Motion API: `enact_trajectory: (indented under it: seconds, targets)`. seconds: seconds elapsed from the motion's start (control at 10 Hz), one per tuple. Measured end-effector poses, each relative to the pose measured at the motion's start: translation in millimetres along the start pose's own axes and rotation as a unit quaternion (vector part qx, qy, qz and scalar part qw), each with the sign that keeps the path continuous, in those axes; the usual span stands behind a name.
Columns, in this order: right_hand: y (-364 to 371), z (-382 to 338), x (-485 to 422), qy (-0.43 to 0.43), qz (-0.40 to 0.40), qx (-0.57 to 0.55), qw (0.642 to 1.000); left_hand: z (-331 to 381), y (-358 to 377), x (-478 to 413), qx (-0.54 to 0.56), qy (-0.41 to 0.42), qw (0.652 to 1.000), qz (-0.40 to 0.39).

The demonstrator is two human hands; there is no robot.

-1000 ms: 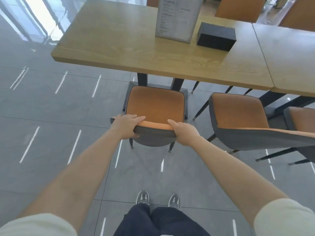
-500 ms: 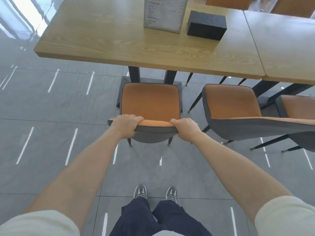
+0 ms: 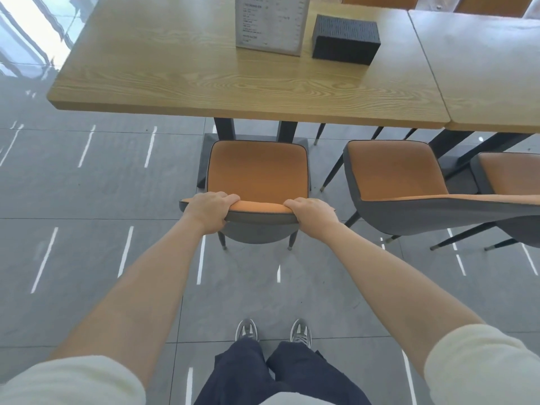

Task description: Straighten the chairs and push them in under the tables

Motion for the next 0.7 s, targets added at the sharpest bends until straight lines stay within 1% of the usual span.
enact_trajectory:
  seconds: [0.2, 0.3, 0.4, 0.5, 0.6, 0.7]
  targets:
    - [-2.1, -3.9, 5.7, 0.023, -0.012, 0.016, 1.0, 1.0, 3.7, 1.8, -0.013, -0.005, 1.0, 0.007]
    - [-4.1, -3.4, 11.0, 0.05, -0.023, 0.02, 0.998, 2.2, 1.0, 3.5, -0.046, -0.006, 0.999, -0.019]
    - [-5.8, -4.5, 21.3, 0.074, -0.024, 0.015, 0.997, 4.1, -5.2, 11.1, -0.05, -0.002, 0.998, -0.033]
    - [-10.6, -6.0, 33.0, 0.087, -0.026, 0.007, 0.996, 6.3, -12.2, 20.9, -0.035, -0.015, 0.999, -0.036]
    - [-29.3, -6.9, 39.1, 0.097, 0.008, -0.012, 0.995, 2.7, -27.5, 29.2, -0.002, -0.048, 0.999, 0.023]
    - [-50.5, -9.3, 44.6, 0.096, 0.059, -0.02, 0.993, 1.7, -49.3, 41.1, 0.018, -0.063, 0.993, 0.097]
Point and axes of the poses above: each hand's wrist, its own x-axis away from the middle knuckle, its own y-axis out of the palm, z = x × y, the point moved 3 cm from there along -x, towards the middle knuckle
